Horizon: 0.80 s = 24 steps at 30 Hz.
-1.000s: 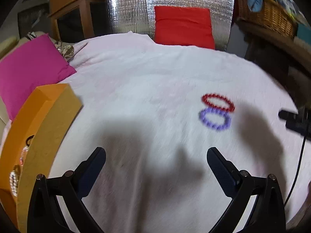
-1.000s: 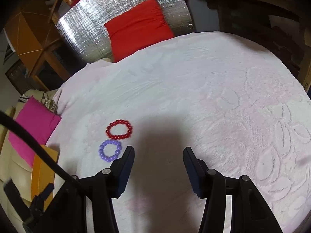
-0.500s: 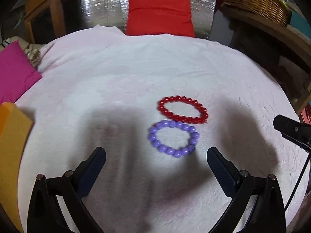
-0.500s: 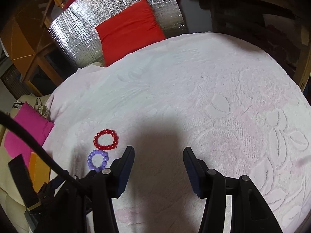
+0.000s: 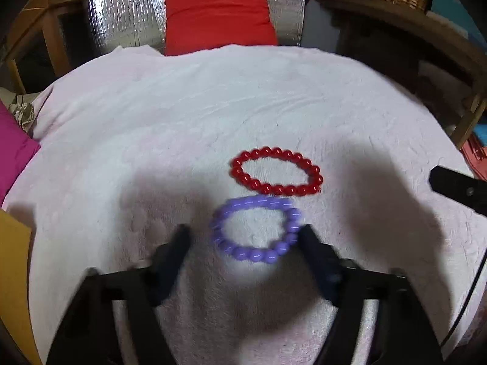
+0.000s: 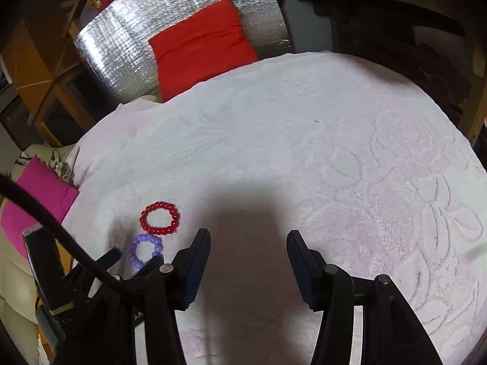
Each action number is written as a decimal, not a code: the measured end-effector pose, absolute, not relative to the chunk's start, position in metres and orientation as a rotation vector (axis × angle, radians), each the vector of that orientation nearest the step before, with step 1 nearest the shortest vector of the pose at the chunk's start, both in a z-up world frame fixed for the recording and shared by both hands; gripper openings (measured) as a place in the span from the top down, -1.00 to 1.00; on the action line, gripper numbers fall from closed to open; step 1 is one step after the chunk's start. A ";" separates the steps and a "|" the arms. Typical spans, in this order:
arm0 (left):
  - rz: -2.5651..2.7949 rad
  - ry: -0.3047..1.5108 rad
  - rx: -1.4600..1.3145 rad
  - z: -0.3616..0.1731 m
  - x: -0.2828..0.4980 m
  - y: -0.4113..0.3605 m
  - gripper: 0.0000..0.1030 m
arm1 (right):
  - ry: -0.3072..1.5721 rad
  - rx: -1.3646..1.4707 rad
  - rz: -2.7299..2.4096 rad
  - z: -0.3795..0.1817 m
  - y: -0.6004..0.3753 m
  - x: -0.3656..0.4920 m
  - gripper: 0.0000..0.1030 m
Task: Organize jewelry
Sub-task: 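Grasp the purple bead bracelet with the left gripper while the right grasps the red bead bracelet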
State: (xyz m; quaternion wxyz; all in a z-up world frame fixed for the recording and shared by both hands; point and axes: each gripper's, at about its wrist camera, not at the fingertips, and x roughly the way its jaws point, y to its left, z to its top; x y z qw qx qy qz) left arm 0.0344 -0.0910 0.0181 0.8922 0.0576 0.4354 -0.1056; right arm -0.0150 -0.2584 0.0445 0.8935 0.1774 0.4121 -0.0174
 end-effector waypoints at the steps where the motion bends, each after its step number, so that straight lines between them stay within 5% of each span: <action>1: -0.225 0.893 0.123 0.019 0.034 -0.089 0.06 | 0.851 0.357 -0.029 0.045 -0.255 -0.013 -0.07; 7: -0.271 0.865 0.043 0.031 0.034 -0.066 0.79 | 0.824 0.312 0.076 0.043 -0.234 0.000 -0.05; 24: -0.292 0.906 -0.048 0.027 0.036 -0.012 0.80 | 0.882 0.087 0.185 0.010 -0.165 0.048 -0.19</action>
